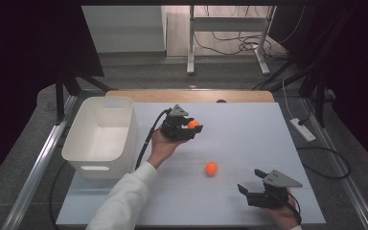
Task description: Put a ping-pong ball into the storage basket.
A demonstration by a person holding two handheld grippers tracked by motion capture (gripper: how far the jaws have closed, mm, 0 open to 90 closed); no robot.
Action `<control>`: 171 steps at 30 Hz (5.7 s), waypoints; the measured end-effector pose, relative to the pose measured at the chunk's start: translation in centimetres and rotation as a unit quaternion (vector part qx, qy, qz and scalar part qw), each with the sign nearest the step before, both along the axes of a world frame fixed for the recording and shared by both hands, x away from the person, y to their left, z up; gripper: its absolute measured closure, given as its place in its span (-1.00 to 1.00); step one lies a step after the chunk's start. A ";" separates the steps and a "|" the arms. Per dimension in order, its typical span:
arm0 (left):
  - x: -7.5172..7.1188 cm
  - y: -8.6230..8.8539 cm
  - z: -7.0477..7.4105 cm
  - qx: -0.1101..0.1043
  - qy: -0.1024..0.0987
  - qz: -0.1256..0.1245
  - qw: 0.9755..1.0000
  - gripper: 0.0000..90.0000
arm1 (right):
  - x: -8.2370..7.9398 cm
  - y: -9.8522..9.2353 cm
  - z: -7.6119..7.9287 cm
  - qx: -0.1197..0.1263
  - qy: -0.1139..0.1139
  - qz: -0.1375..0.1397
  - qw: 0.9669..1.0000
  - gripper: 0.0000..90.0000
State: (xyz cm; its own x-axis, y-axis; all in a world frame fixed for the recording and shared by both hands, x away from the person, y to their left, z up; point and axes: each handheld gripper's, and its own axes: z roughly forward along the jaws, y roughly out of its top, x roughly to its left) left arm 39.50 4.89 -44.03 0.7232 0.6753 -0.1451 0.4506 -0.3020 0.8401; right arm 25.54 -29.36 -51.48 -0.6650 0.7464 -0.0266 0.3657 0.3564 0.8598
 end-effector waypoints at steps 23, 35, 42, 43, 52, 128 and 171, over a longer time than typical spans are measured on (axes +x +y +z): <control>-1.2 1.9 0.9 -0.012 -0.015 0.006 1.000 0.11 | 0.0 0.0 0.0 -0.001 -0.001 -0.001 1.000 -0.68; -2.3 2.7 2.0 -0.017 -0.029 0.007 0.999 0.11 | 0.0 0.0 0.0 -0.002 -0.003 -0.005 1.000 -0.68; -2.8 3.0 2.6 -0.019 -0.038 0.007 0.999 0.11 | 0.1 0.0 0.0 -0.003 -0.003 -0.004 1.000 -0.68; -2.9 3.1 2.7 -0.019 -0.041 0.009 0.999 0.11 | 0.1 0.0 0.0 -0.002 -0.003 -0.004 1.000 -0.68; -3.8 3.7 3.6 -0.022 -0.055 0.012 0.998 0.11 | 0.1 0.1 0.0 -0.001 -0.003 -0.004 1.000 -0.68; -5.1 14.0 7.2 -0.040 -0.076 0.118 0.989 0.11 | 0.2 0.2 0.0 -0.005 -0.005 -0.006 1.000 -0.68; -2.6 21.3 6.3 -0.020 -0.032 0.224 0.974 0.11 | 0.3 0.3 -0.1 -0.008 -0.003 -0.004 1.000 -0.68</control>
State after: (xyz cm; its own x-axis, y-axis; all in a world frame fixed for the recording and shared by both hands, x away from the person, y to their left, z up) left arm 36.89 26.18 -37.77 0.3653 0.9199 -0.1425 0.4761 -0.0531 0.8778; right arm 25.86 -29.03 -51.63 -0.6581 0.7518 -0.0418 0.3646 0.3667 0.8559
